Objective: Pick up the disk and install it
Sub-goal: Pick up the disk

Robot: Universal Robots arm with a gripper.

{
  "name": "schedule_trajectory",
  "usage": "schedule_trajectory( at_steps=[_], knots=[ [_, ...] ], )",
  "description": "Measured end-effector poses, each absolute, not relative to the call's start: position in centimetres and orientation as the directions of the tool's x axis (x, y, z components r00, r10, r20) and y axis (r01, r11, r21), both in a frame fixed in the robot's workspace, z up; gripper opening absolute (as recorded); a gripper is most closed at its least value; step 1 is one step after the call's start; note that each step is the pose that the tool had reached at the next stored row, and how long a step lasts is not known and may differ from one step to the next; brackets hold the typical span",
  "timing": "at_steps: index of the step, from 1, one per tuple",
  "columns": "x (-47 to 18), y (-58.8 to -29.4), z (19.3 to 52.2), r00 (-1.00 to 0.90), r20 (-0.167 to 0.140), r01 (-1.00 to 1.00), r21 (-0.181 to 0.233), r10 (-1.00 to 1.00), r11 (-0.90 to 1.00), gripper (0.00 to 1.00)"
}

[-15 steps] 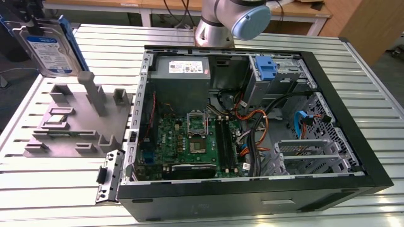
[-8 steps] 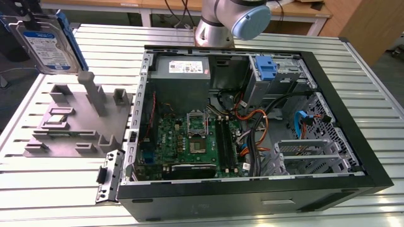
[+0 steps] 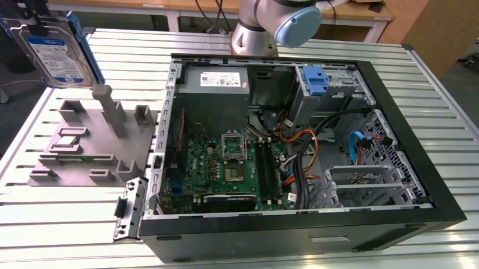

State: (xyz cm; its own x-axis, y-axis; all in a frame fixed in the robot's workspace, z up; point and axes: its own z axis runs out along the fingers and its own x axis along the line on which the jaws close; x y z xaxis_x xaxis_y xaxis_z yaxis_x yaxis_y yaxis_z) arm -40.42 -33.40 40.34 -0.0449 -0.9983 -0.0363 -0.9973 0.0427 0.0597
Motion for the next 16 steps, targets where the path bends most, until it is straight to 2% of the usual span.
schedule_trajectory(
  at_steps=[16],
  knots=[
    [-40.4,-33.4,41.8,-0.045,-0.036,-0.997,0.06,-0.998,0.043,0.35]
  ],
)
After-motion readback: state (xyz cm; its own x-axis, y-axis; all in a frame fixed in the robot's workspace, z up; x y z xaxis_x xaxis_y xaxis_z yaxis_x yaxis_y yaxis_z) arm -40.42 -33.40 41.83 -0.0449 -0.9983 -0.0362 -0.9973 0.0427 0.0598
